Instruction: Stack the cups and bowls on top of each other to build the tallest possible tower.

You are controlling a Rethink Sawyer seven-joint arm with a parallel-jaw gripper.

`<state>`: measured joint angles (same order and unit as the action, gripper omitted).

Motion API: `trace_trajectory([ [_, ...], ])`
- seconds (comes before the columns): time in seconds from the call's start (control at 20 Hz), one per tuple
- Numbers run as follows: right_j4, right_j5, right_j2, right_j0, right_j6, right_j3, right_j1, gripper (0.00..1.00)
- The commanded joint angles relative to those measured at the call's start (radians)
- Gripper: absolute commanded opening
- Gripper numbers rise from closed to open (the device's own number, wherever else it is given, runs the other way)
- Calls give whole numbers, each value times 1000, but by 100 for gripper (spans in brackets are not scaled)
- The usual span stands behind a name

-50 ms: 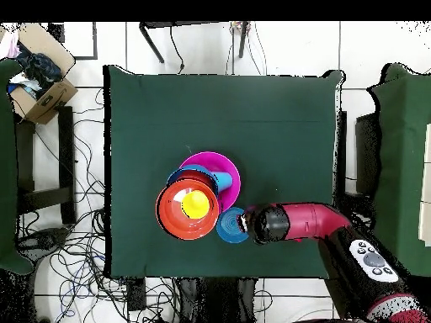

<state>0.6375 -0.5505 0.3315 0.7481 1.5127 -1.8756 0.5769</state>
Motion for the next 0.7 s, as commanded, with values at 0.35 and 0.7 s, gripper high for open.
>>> trace_trajectory([
  [0.35, 10, 111, 37, -65, 85, 43, -72, 100],
  [0.7, 38, 158, 1, -86, 100, 75, -133, 100],
])
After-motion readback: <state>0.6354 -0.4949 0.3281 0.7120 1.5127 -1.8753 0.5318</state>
